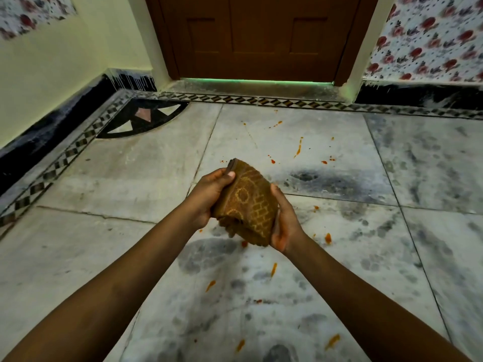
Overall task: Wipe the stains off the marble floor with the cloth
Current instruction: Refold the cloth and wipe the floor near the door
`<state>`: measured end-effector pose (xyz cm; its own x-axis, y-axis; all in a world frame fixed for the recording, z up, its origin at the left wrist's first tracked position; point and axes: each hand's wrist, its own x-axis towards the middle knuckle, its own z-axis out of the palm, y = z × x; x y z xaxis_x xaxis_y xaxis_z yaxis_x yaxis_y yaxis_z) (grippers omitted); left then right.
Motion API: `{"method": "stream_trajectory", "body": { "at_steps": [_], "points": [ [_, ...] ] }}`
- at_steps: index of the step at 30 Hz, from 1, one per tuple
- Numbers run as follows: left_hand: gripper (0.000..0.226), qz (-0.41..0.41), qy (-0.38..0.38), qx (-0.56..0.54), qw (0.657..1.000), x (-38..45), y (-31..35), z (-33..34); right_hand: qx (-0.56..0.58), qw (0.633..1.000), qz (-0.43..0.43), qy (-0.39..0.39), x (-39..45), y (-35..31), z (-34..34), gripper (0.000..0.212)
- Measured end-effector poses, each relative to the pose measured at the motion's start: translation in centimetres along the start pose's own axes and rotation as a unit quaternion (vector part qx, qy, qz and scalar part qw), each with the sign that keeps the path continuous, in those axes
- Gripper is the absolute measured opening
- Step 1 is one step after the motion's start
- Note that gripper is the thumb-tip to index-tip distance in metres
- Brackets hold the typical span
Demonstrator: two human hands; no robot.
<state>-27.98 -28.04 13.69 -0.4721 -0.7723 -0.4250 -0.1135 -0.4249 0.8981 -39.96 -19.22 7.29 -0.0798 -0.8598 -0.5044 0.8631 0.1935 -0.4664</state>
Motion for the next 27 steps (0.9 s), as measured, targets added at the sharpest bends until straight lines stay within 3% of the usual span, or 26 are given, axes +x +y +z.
{"method": "stream_trajectory", "body": {
  "at_steps": [6, 10, 15, 21, 24, 27],
  "points": [
    [0.058, 0.005, 0.026, 0.177, 0.984, 1.0, -3.0, -1.7, -0.063, 0.996, -0.003, 0.065, -0.4, -0.7, -0.1, 0.022],
    [0.08, 0.075, 0.017, 0.286, 0.955, 1.5, -3.4, -2.0, -0.128, 0.99, 0.004, 0.067, -0.6, -1.4, -0.2, 0.009],
    [0.051, 0.052, -0.177, 0.278, 0.943, 1.8, -2.0, -2.6, -0.255, 0.966, 0.011, 0.033, -0.6, -2.9, -0.2, 0.013],
    [0.02, 0.006, -0.197, 0.331, 0.923, 2.4, -2.0, -3.1, -0.334, 0.94, -0.06, 0.034, 0.4, -2.7, -1.3, 0.015],
    [0.017, 0.012, -0.183, 0.28, 0.942, 2.7, -2.5, -2.9, -0.354, 0.927, -0.105, 0.068, 1.4, -2.5, -1.7, 0.028],
    [0.015, 0.039, -0.127, 0.26, 0.956, 4.0, -2.1, -3.1, -0.367, 0.909, -0.157, 0.124, 3.3, -2.8, -2.0, 0.013]
  ]
}}
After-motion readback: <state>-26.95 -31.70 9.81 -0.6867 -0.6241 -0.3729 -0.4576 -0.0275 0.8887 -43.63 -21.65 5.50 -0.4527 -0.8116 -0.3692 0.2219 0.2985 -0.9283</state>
